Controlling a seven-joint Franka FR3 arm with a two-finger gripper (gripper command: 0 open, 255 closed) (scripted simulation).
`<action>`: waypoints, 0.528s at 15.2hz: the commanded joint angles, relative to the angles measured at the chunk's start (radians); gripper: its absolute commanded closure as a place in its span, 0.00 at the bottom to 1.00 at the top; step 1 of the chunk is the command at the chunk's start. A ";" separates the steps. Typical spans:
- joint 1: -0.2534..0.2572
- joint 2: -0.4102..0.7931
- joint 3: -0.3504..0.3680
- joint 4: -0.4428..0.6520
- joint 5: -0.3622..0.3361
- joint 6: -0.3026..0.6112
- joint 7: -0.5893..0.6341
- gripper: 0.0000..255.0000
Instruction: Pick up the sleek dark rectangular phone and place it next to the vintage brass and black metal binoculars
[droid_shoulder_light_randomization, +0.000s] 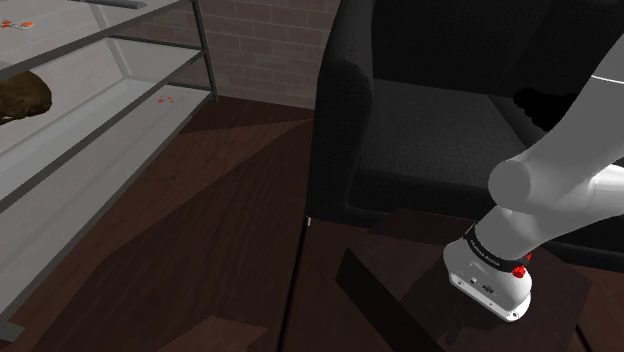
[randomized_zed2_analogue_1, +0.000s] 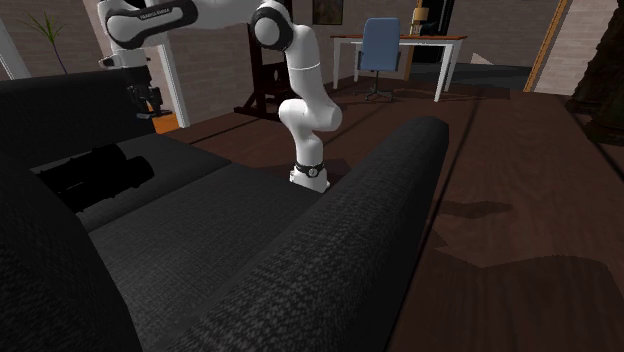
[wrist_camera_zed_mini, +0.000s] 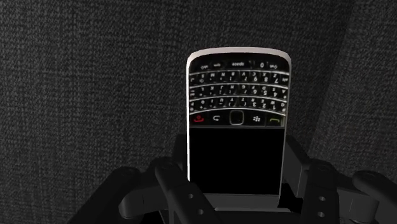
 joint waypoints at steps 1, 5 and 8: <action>-0.115 0.106 0.032 0.091 0.094 -0.040 -0.088 1.00; -0.349 0.276 0.116 0.300 0.216 -0.127 -0.188 1.00; -0.403 0.321 0.140 0.337 0.245 -0.127 -0.209 1.00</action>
